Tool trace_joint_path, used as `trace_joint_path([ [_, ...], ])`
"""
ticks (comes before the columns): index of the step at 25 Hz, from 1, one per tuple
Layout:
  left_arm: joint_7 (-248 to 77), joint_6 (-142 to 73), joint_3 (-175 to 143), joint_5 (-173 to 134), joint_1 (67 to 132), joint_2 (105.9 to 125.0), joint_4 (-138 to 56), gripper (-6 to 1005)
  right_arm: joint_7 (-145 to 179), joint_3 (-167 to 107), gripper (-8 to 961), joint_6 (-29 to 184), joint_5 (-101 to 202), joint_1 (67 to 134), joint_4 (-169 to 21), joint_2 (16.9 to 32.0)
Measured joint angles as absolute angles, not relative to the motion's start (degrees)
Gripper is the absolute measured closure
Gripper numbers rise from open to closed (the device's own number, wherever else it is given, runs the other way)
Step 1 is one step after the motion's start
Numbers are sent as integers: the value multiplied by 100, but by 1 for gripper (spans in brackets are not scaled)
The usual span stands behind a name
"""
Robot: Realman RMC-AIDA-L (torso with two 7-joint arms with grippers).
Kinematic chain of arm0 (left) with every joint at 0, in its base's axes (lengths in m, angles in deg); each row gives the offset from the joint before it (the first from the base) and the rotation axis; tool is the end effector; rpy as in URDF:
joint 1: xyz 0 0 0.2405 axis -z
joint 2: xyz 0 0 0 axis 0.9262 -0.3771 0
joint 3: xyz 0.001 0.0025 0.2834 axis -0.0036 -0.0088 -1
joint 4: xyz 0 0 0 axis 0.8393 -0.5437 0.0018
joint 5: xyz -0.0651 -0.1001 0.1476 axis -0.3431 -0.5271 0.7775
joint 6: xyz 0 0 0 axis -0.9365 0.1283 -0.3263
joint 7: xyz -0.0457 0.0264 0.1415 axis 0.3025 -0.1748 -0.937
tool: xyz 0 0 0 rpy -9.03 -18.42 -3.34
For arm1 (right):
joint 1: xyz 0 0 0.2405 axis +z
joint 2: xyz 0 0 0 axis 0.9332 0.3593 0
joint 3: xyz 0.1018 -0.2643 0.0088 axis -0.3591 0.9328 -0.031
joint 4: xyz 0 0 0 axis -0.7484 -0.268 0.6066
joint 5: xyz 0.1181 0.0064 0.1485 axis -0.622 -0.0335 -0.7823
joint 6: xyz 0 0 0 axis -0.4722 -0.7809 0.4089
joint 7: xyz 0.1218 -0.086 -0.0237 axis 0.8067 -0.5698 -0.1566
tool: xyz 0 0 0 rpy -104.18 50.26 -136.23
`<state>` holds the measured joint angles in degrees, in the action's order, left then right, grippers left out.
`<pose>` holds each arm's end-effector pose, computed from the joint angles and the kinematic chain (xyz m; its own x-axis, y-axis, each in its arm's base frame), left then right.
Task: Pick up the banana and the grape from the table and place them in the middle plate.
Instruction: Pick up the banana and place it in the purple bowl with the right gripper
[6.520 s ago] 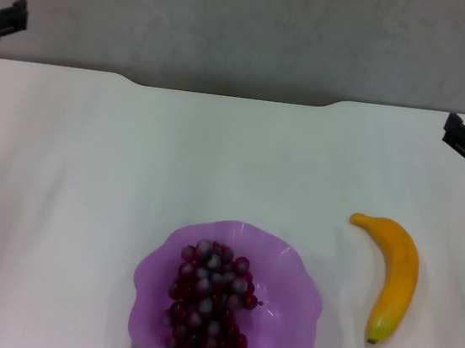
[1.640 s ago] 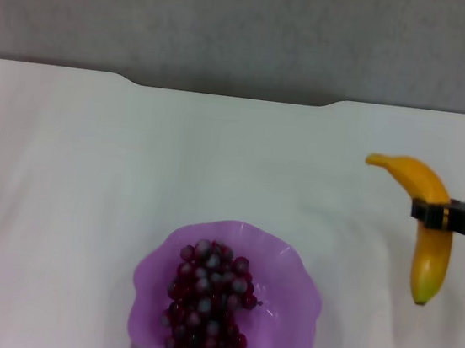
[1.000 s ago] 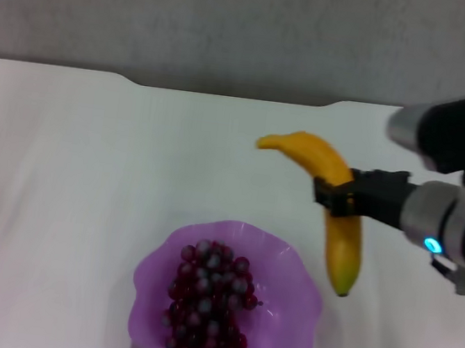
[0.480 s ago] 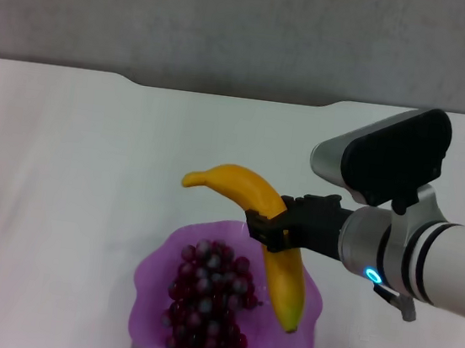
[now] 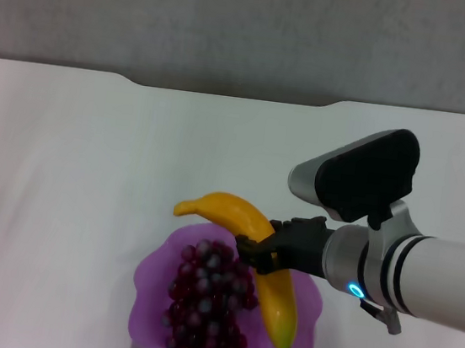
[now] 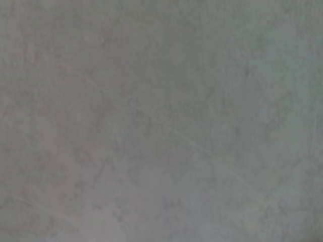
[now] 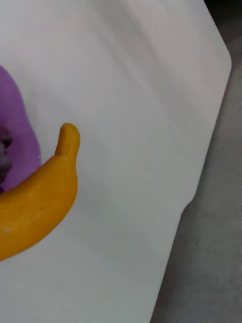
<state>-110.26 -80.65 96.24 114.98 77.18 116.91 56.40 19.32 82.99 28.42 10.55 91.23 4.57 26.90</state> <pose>-0.2581 0.3628 0.1320 0.7633 0.3211 0.5605 0.6150 -0.0956 -0.7827 0.1877 0.3241 -0.1001 0.7884 -0.5766 -0.2143 -0.5881 -0.6044 -0.5374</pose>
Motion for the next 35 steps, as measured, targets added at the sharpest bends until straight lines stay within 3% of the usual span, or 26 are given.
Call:
trace_joint_path([
  [14,-11012,-8118,9637,11498,7701,11691,5755,112,1971,8594,302,2918,904,9616,-180,2691],
  [35,-10990,-8119,9618,11498,7689,11691,5779,113,1934,8829,259,3017,901,9764,-211,2691],
])
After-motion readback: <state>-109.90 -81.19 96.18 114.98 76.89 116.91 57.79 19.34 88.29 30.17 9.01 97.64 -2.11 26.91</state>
